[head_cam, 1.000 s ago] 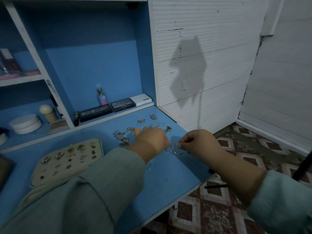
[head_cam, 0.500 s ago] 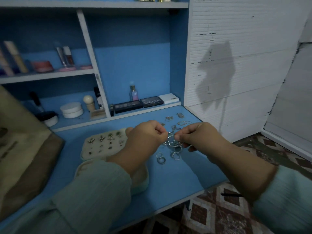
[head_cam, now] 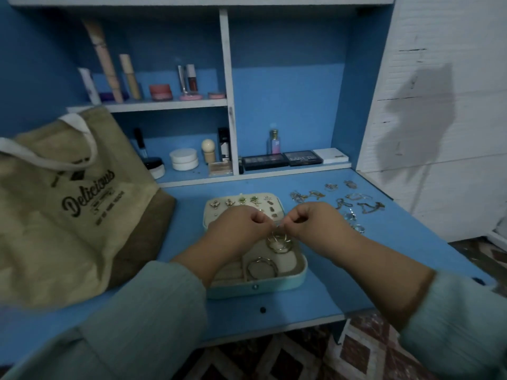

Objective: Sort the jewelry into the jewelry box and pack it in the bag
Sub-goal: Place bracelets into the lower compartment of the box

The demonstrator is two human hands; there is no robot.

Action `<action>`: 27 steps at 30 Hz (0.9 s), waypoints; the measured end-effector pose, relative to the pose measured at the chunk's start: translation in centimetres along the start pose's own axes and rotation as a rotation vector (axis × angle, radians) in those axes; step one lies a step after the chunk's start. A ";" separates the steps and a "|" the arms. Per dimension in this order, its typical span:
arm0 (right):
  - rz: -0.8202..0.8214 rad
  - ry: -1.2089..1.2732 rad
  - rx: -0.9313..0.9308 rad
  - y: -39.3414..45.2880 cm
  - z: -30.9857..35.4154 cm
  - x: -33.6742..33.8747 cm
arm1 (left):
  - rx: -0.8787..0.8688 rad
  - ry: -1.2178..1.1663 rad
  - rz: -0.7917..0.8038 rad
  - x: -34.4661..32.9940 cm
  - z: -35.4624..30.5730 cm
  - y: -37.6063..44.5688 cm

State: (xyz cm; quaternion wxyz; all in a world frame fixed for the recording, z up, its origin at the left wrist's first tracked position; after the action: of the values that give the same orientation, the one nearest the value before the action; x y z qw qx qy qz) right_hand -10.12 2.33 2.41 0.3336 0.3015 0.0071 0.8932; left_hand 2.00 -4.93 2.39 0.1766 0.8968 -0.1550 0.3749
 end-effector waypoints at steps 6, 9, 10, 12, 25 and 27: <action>0.077 0.143 -0.087 0.4 0.5 -2.8 | 0.063 -0.069 -0.015 1.1 2.4 0.6; 0.105 0.050 -0.033 0.6 0.3 -4.1 | 0.078 0.032 -0.020 1.0 3.3 1.0; 0.104 -0.024 0.002 0.7 0.2 -4.5 | 0.061 0.114 -0.029 1.0 3.5 1.1; 0.061 -0.212 0.080 1.1 0.1 -5.1 | -0.007 0.303 -0.062 1.1 3.3 1.3; -0.001 -0.674 0.196 1.1 1.1 -6.0 | -0.050 0.425 -0.097 1.8 4.5 1.5; 0.003 -0.669 0.198 1.2 1.1 -6.0 | 0.018 0.351 -0.145 2.2 5.3 1.7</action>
State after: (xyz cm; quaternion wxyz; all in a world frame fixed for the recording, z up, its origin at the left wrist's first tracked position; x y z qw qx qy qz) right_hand -6.68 -2.37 0.33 0.2854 0.6086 -0.0166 0.7402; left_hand 6.05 -9.05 0.86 0.2193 0.8282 -0.0532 0.5130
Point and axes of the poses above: each hand's wrist, its own y-axis towards the middle knuckle, its own x-axis out of the back of the hand, z = x × y, the point moved 5 cm from there along y, towards the middle knuckle, and after that the axes turned 15 degrees about -z, right-handed, at the moved point
